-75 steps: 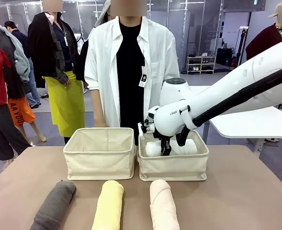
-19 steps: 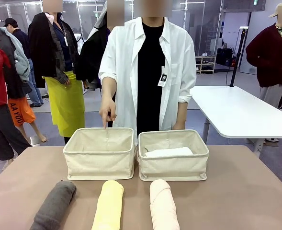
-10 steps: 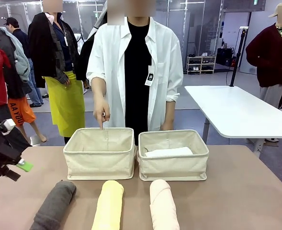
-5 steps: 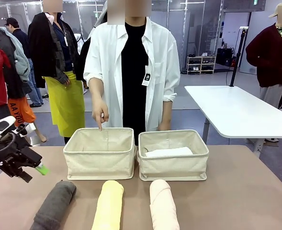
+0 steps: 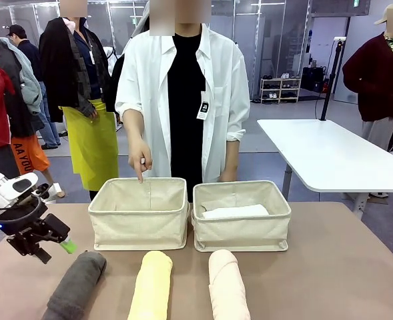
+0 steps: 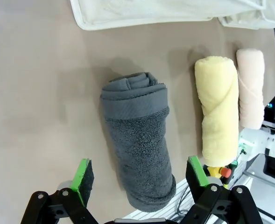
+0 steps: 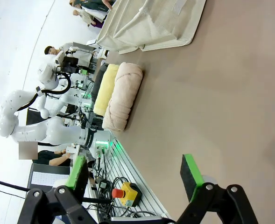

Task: Divide the towels into two baskets.
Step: Pick up one hotel-folded towel from the bottom of the table and place it in the Fabric basket indicated by the person.

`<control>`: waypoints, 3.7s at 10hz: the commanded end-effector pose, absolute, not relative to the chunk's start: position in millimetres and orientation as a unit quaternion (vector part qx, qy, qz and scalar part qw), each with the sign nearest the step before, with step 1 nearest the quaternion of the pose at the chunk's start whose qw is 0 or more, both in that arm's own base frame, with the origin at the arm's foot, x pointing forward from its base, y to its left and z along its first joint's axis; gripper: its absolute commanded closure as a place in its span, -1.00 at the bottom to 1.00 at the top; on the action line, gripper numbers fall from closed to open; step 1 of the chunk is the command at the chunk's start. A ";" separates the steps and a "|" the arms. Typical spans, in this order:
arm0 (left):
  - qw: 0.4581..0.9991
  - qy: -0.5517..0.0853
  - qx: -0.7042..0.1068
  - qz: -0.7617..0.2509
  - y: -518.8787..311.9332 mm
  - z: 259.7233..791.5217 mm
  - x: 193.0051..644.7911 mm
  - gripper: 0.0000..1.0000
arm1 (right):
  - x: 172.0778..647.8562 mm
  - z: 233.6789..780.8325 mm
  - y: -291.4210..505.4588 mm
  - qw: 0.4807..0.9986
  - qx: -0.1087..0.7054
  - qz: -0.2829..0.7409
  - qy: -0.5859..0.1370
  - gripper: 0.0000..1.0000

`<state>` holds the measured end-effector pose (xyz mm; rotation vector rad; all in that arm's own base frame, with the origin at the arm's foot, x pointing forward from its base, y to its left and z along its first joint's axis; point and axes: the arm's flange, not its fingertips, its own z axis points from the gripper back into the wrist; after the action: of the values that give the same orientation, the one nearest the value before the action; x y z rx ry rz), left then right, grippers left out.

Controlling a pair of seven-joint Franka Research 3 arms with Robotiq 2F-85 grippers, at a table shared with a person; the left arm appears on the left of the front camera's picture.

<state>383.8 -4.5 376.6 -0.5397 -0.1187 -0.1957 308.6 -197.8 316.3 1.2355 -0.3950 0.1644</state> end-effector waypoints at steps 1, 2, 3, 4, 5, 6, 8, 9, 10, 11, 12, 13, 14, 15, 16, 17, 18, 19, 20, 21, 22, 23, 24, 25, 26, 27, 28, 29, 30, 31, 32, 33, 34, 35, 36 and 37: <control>0.962 -0.058 -0.252 -0.092 -24.1 337.3 300.5 -1.00 | 306.5 317.4 -197.5 0.797 0.571 0.074 -0.184 -0.99; 0.963 -0.049 -0.247 -0.096 -27.3 333.5 297.3 -1.00 | 306.5 317.4 -197.5 0.797 0.571 0.074 -0.184 -0.99; 0.963 -0.037 -0.247 -0.105 -31.2 329.5 295.3 -1.00 | 306.5 317.4 -197.5 0.797 0.571 0.074 -0.184 -0.99; 0.963 -0.031 -0.245 -0.107 -37.5 325.1 293.7 -1.00 | 306.5 317.4 -197.5 0.797 0.571 0.074 -0.184 -0.99; 0.964 -0.027 -0.242 -0.109 -40.9 320.4 292.5 -1.00 | 306.5 317.4 -197.5 0.797 0.571 0.074 -0.184 -0.99; 0.964 -0.024 -0.239 -0.112 -44.0 317.2 291.1 -1.00 | 306.5 317.4 -197.5 0.797 0.571 0.074 -0.184 -0.99; 0.967 -0.016 -0.224 -0.118 -51.1 307.4 285.5 -1.00 | 306.5 317.4 -197.5 0.797 0.571 0.074 -0.184 -0.99; 0.969 -0.013 -0.216 -0.120 -54.4 302.4 282.8 -1.00 | 306.5 317.4 -197.5 0.797 0.571 0.074 -0.184 -0.99; 0.971 -0.014 -0.206 -0.122 -57.2 298.6 281.0 -1.00 | 306.5 317.4 -197.5 0.797 0.571 0.074 -0.184 -0.99; 0.971 -0.011 -0.205 -0.120 -60.1 295.1 278.7 -1.00 | 306.5 317.4 -197.5 0.797 0.571 0.074 -0.184 -0.99; 0.974 -0.008 -0.196 -0.116 -62.3 290.5 276.5 -1.00 | 306.5 317.4 -197.5 0.797 0.571 0.074 -0.184 -0.99; 0.975 -0.006 -0.191 -0.115 -63.7 288.5 275.1 -1.00 | 306.5 317.4 -197.5 0.797 0.571 0.074 -0.184 -0.99; 0.977 -0.006 -0.176 -0.119 -66.8 285.3 271.5 -1.00 | 306.5 317.4 -197.5 0.797 0.571 0.074 -0.184 -0.99; 0.978 -0.008 -0.173 -0.119 -68.3 283.4 270.4 -0.93 | 306.5 317.4 -197.5 0.797 0.571 0.074 -0.184 -0.99; 0.978 -0.012 -0.175 -0.117 -68.7 282.5 270.1 -0.76 | 306.5 317.4 -197.5 0.797 0.571 0.074 -0.184 -0.99; 0.978 -0.013 -0.175 -0.115 -69.0 281.9 268.5 -0.53 | 306.5 317.4 -197.5 0.797 0.571 0.074 -0.184 -0.99; 0.978 -0.013 -0.171 -0.115 -68.6 280.3 267.2 -0.36 | 306.5 317.4 -197.5 0.797 0.571 0.074 -0.184 -0.99; 0.979 -0.013 -0.167 -0.118 -68.5 280.9 265.2 -0.13 | 306.5 317.4 -197.5 0.797 0.571 0.074 -0.184 -0.99; 0.979 -0.016 -0.166 -0.119 -68.3 281.5 265.1 0.04 | 306.5 317.4 -197.5 0.797 0.571 0.074 -0.184 -0.99; 0.979 -0.021 -0.166 -0.117 -67.2 284.6 265.8 0.27 | 306.5 317.4 -197.5 0.797 0.571 0.074 -0.184 -0.99; 0.978 -0.027 -0.172 -0.116 -66.0 291.2 268.0 0.44 | 306.5 317.4 -197.5 0.797 0.571 0.074 -0.184 -0.99; 0.975 -0.047 -0.179 -0.123 -66.8 311.2 271.6 0.64 | 306.5 317.4 -197.5 0.797 0.571 0.074 -0.184 -0.99; 0.970 -0.067 -0.177 -0.156 -66.5 341.0 277.1 0.58 | 306.5 317.4 -197.5 0.797 0.571 0.074 -0.184 -0.99; 0.962 -0.100 -0.162 -0.197 -67.6 375.9 284.6 0.58 | 306.5 317.4 -197.5 0.797 0.571 0.074 -0.184 -0.99; 0.942 -0.143 -0.152 -0.263 -71.7 411.9 296.6 0.58 | 306.5 317.4 -197.5 0.797 0.571 0.074 -0.184 -0.99; 0.921 -0.153 -0.161 -0.320 -78.2 434.9 303.1 0.58 | 306.5 317.4 -197.5 0.797 0.571 0.074 -0.184 -0.99; 0.896 -0.134 -0.167 -0.389 -83.3 450.8 299.0 0.58 | 306.5 317.4 -197.5 0.797 0.571 0.074 -0.184 -0.99; 0.863 -0.130 -0.165 -0.460 -88.0 464.2 294.9 0.58 | 306.5 317.4 -197.5 0.797 0.571 0.074 -0.184 -0.99; 0.832 -0.143 -0.146 -0.516 -97.0 476.3 296.0 0.58 | 306.5 317.4 -197.5 0.797 0.571 0.074 -0.184 -0.99; 0.790 -0.155 -0.126 -0.579 -112.0 484.6 294.3 0.58 | 306.5 317.4 -197.5 0.797 0.571 0.074 -0.184 -0.99; 0.731 -0.174 -0.086 -0.654 -122.4 484.4 288.5 0.58 | 306.5 317.4 -197.5 0.797 0.571 0.074 -0.184 -0.99; 0.676 -0.187 -0.049 -0.712 -127.9 480.2 280.2 0.58 | 306.5 317.4 -197.5 0.797 0.571 0.074 -0.184 -0.99; 0.657 -0.209 -0.033 -0.724 -127.9 479.0 276.5 0.58 | 306.5 317.4 -197.5 0.797 0.571 0.074 -0.184 -0.99; 0.678 -0.237 -0.082 -0.691 -116.9 485.3 275.8 0.58 | 306.5 317.4 -197.5 0.797 0.571 0.074 -0.184 -0.99; 0.693 -0.151 -0.053 -0.703 -143.7 508.5 296.6 0.58 | 306.5 317.4 -197.5 0.797 0.571 0.074 -0.184 -0.99; 0.693 -0.151 -0.053 -0.703 -143.7 508.5 296.6 0.58 | 306.5 317.4 -197.5 0.797 0.571 0.074 -0.184 -0.99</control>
<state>300.8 -141.4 512.0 -0.1102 -0.3836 -1.5947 308.2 -198.4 316.2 1.2351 -0.3960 0.1627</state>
